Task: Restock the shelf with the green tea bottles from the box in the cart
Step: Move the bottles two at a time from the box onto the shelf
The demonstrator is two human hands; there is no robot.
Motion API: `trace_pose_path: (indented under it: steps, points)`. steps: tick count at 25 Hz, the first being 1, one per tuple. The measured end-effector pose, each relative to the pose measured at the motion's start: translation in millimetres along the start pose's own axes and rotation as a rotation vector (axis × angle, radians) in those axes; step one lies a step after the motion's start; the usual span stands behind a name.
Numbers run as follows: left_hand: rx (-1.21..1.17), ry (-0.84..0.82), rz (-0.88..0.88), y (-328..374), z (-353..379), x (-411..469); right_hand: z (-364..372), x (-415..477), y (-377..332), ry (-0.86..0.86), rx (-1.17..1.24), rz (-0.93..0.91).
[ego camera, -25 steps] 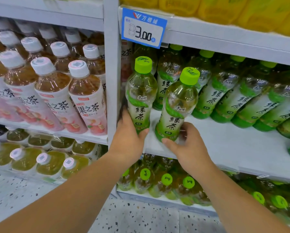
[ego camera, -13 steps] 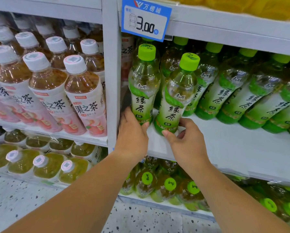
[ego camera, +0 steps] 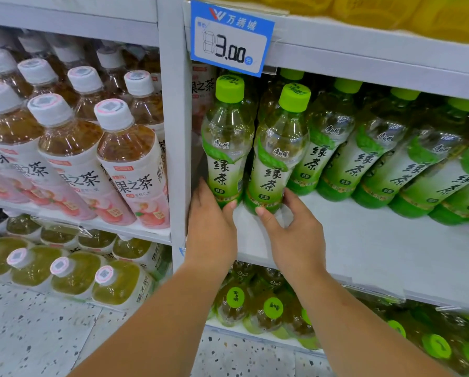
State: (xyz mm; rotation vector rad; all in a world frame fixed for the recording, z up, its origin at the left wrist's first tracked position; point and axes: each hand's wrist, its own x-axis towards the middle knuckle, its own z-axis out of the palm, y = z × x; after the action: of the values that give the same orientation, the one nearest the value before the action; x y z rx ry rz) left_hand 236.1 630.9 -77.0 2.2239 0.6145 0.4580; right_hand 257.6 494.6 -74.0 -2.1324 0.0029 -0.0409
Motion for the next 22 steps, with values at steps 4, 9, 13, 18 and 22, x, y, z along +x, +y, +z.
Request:
trace_pose_path:
  steps: [4,9,13,18,22]
  points:
    - [0.021,0.021,-0.012,0,2,0,0,-2,0,0.004,-0.06,-0.04]
    - [0.031,0.017,-0.038,3,3,-1,-1,-1,1,0.0,-0.099,-0.049]
    - [0.034,0.004,-0.056,6,2,-2,-1,0,2,-0.008,-0.108,-0.047]
    - [0.054,-0.068,-0.055,9,-8,-2,0,1,5,-0.031,-0.081,-0.038]
    - [0.005,-0.09,-0.125,18,-17,-1,0,2,4,-0.033,-0.096,-0.03]
